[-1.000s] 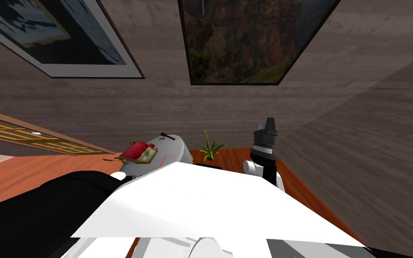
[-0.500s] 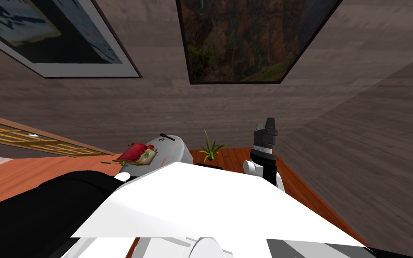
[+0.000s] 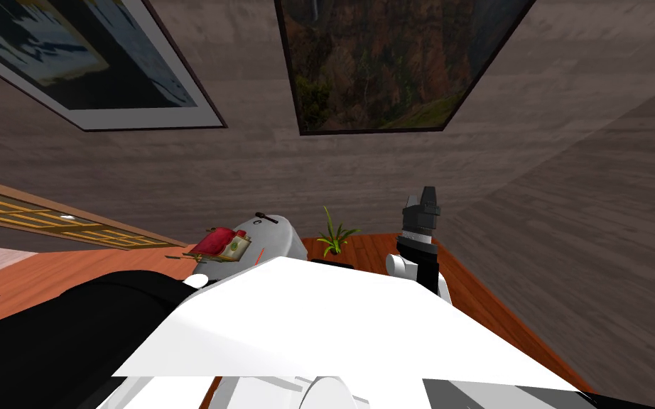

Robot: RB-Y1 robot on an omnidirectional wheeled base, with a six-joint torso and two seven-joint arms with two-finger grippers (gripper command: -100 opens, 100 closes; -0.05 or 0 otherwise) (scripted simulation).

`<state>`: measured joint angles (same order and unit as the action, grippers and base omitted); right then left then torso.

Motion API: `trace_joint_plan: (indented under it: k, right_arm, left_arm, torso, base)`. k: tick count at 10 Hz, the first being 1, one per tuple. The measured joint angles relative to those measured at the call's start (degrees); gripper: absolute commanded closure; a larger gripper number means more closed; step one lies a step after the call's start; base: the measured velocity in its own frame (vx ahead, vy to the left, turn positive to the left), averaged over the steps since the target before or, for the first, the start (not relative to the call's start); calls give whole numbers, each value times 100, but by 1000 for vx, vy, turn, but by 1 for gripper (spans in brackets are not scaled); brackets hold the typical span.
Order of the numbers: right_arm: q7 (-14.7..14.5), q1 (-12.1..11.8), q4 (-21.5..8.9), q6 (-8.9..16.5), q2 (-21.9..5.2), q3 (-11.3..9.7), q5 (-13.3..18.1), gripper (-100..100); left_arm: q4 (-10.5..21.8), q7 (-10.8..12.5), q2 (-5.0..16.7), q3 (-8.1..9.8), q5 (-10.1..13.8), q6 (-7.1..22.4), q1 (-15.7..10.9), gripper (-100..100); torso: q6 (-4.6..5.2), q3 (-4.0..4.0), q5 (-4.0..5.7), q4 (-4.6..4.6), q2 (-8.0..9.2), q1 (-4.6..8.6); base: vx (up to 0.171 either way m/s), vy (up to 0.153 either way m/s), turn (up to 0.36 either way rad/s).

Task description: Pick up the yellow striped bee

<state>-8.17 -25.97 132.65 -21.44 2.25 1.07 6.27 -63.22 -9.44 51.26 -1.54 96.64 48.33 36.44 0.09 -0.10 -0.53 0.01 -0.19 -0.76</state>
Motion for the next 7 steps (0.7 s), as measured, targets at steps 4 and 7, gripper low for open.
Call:
trace_joint_plan:
  k: [4,7]
  right_arm:
    - [0,0,0,0,0,0,0,0]
    - [0,0,0,0,0,0,0,0]
  left_arm:
    - [-66,11,91,17,66,0,67,100]
    - [-109,-14,311,57,261,73,146,0]
  torso:
    - [2,-4,-4,-1,-6,-5]
    - [2,-4,-7,-2,-7,-2]
  base:
    - [2,-13,4]
    - [2,-18,7]
